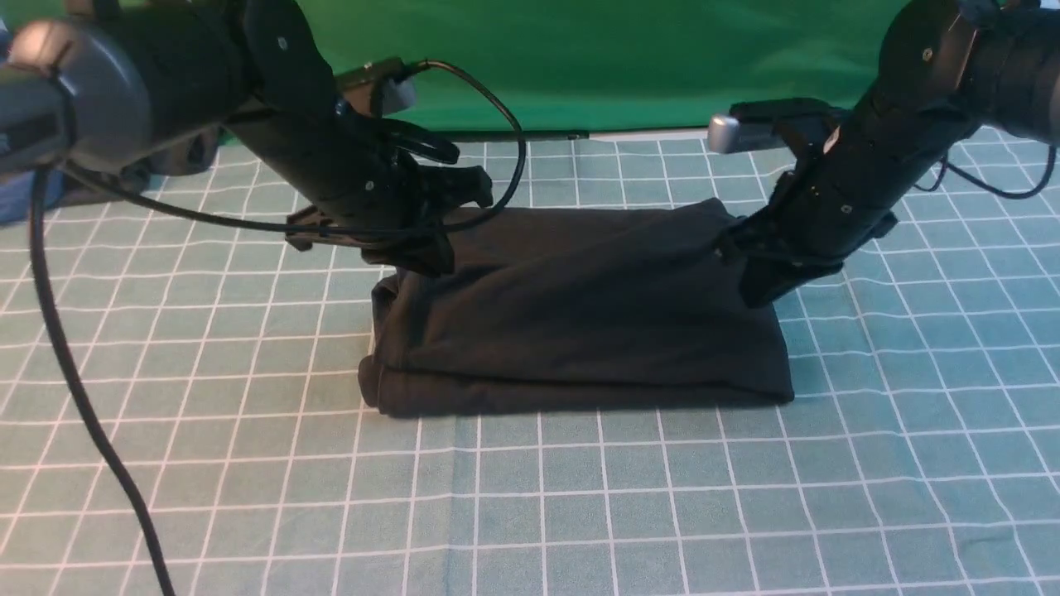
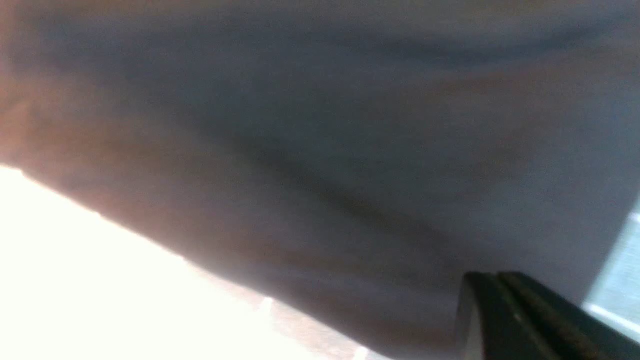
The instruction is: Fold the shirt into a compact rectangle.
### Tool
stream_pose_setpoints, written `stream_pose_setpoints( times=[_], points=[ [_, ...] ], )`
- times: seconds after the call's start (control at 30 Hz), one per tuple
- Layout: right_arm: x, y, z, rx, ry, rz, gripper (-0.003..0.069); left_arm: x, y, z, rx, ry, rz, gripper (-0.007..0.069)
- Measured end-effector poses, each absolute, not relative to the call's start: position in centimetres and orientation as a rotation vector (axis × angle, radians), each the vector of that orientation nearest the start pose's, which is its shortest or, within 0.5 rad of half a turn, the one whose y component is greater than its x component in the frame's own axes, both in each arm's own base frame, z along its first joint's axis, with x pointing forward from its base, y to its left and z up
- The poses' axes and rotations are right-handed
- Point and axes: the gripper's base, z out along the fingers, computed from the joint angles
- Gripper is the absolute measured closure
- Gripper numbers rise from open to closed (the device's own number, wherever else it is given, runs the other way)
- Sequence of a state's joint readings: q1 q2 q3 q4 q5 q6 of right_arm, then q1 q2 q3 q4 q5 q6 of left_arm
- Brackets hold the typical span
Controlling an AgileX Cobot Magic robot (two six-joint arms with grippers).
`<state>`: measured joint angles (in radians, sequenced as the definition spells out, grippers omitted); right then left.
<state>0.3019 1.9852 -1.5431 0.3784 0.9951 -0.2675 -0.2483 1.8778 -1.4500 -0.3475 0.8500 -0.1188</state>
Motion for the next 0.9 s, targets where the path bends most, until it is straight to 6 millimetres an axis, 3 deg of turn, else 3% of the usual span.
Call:
stream_pose_setpoints(
  times=[0.13, 0.17, 0.27, 0.33, 0.43, 0.57, 0.7, 0.8, 0.9],
  points=[
    [38.7, 15.7, 19.6, -0.609, 2.875, 0.531, 0.0639, 38.8, -12.8, 20.9, -0.023, 2.855, -0.574, 0.0613],
    [38.5, 15.9, 17.8, -0.649, 2.952, 0.542, 0.0639, 38.6, -12.9, 19.0, 0.004, 2.928, -0.585, 0.0613],
    [37.9, 15.4, 16.2, -0.717, 3.062, 0.482, 0.0639, 37.6, -12.5, 17.0, 0.022, 3.033, -0.541, 0.0613],
    [37.7, 15.1, 16.0, -0.74, 3.092, 0.441, 0.0639, 37.4, -12.4, 16.8, 0.007, 3.041, -0.528, 0.0613],
    [37.6, 14.8, 16.4, -0.758, 3.093, 0.407, 0.0639, 37.5, -12.4, 18.1, -0.001, 2.973, -0.529, 0.0613],
    [38.2, 14.9, 19.6, -0.746, 2.991, 0.391, 0.0638, 38.0, -12.4, 21.8, 0.014, 2.833, -0.548, 0.0613],
    [40.5, 14.9, 25.2, -0.675, 2.728, 0.37, 0.0638, 39.0, -12.6, 25.5, 0.033, 2.695, -0.567, 0.0613],
    [42.7, 15.1, 28.5, -0.625, 2.552, 0.36, 0.0638, 39.9, -12.9, 26.4, 0.033, 2.65, -0.584, 0.0613],
    [43.9, 15.4, 29.3, -0.617, 2.518, 0.38, 0.0638, 40.7, -13.2, 26.0, 0.026, 2.649, -0.604, 0.0613]
  ],
)
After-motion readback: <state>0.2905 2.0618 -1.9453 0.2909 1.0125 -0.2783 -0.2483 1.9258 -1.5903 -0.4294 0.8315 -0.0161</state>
